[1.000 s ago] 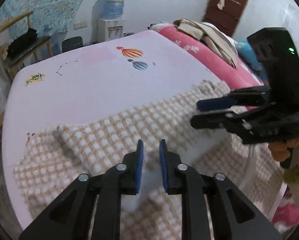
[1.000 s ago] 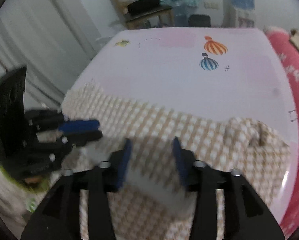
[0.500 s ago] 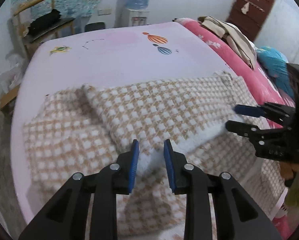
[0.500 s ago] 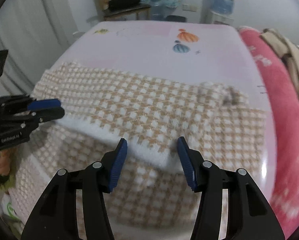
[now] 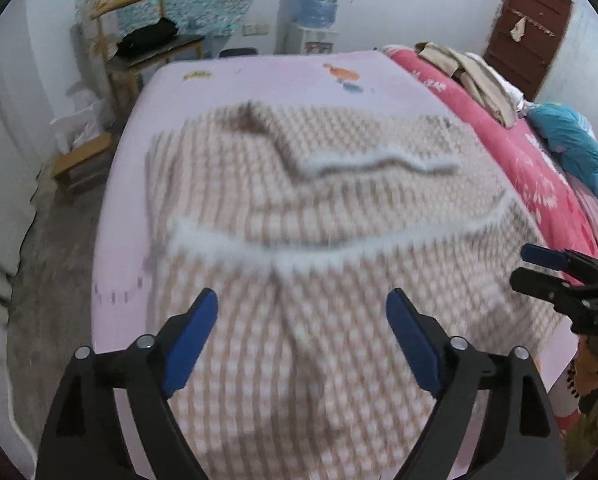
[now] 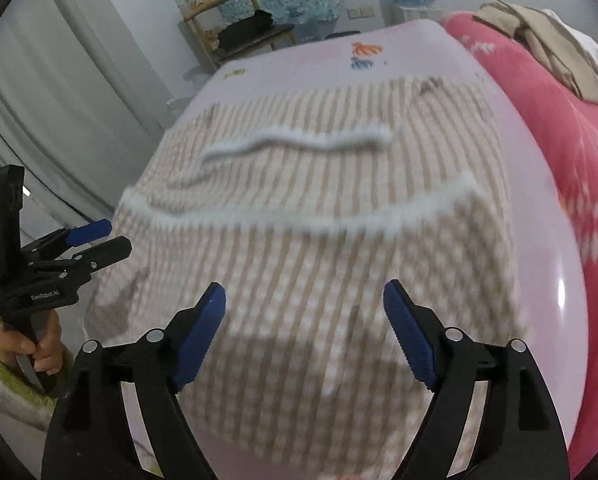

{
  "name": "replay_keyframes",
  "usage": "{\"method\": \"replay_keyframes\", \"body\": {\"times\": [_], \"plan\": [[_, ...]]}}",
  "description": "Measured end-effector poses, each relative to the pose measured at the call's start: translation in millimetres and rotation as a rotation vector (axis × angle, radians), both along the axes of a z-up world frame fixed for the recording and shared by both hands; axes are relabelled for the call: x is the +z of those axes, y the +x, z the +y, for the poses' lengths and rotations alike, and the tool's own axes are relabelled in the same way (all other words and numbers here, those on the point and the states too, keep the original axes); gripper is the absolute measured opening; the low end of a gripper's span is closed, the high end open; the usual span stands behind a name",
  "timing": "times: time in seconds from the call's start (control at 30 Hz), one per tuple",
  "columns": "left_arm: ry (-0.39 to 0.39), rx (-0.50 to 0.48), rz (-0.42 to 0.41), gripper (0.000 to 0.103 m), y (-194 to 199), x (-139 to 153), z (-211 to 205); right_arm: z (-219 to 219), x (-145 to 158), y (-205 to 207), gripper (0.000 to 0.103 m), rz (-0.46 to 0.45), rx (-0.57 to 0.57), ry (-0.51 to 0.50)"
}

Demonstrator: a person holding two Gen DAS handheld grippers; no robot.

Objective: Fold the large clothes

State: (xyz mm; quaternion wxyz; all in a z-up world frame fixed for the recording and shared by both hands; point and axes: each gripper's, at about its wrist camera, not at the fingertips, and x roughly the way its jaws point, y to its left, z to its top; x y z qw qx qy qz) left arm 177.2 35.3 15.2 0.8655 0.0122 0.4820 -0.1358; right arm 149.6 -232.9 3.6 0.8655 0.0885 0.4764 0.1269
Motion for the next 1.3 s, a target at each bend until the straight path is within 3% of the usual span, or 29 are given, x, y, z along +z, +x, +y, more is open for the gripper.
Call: {"method": "replay_keyframes", "body": {"times": [0.2,0.3,0.4,0.53,0.6,1.3], "plan": [[0.109,0.018,0.049,0.091,-14,-46,-12,20,-30,-6,0.081,0.040,0.021,-0.081],[0.125,0.041,0.020,0.094,-18,-47,-15,21,-18,-9,0.081,0.005,0.013,-0.056],[0.107,0.053,0.028,0.097,-16,-49,-12,26,-7,-10,0.082,-0.045,0.015,-0.095],[0.082,0.065,0.027,0.097,-15,-50,-9,34,-32,-2,0.086,0.022,0.033,-0.117],[0.079,0.072,0.019,0.097,-16,-50,-9,30,-41,-3,0.088,0.018,0.002,-0.076],[0.058,0.080,-0.017,0.097,-22,-42,-7,32,-45,-1,0.091,0.016,0.010,-0.081]]}}
